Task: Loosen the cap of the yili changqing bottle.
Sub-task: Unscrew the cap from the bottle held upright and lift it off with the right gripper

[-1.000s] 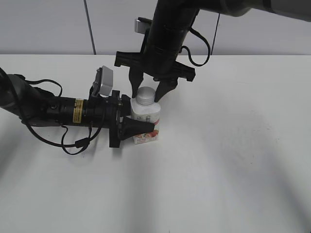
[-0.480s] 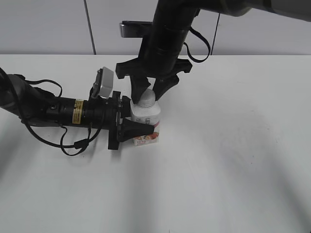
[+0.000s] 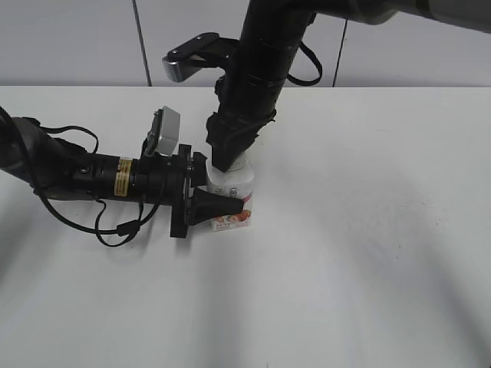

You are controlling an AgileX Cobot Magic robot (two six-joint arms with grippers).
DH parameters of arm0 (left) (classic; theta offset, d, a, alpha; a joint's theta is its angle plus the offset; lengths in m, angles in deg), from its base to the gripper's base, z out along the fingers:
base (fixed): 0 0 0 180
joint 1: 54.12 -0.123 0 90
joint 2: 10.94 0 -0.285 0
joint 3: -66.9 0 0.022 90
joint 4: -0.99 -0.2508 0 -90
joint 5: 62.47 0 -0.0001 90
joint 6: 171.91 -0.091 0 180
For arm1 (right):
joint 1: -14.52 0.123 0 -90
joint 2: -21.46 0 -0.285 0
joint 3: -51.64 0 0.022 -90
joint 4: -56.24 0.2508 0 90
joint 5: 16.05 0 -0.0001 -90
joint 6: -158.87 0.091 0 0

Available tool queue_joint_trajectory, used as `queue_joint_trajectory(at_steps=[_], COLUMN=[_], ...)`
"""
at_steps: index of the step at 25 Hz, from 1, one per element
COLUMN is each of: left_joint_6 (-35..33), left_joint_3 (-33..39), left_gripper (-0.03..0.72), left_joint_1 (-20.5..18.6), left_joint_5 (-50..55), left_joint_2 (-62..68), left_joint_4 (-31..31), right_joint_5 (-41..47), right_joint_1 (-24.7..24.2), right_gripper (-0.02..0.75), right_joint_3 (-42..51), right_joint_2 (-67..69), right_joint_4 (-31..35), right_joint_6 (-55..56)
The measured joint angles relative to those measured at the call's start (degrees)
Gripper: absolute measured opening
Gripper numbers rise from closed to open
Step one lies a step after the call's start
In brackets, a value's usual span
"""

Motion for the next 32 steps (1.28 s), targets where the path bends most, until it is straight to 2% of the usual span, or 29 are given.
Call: queue_joint_trajectory(at_steps=[7,14,32], left_joint_6=[0.0,0.0,0.1], left_joint_3=[-0.1,-0.1,-0.1], left_gripper=[0.394,0.394,0.394], left_joint_1=[0.0,0.0,0.2], left_joint_5=[0.1,0.1,0.1], left_joint_2=[0.0,0.0,0.0], left_joint_4=[-0.1,-0.4,-0.7], right_joint_5=[0.1,0.1,0.4], right_joint_1=[0.0,0.2,0.2], right_gripper=[0.396,0.396,0.396], right_joint_3=[-0.1,-0.1,-0.1], right_joint_2=[0.0,0.0,-0.1], right_joint_4=[-1.8,-3.3,-3.3], right_joint_6=[-16.8,-28.7,-35.0])
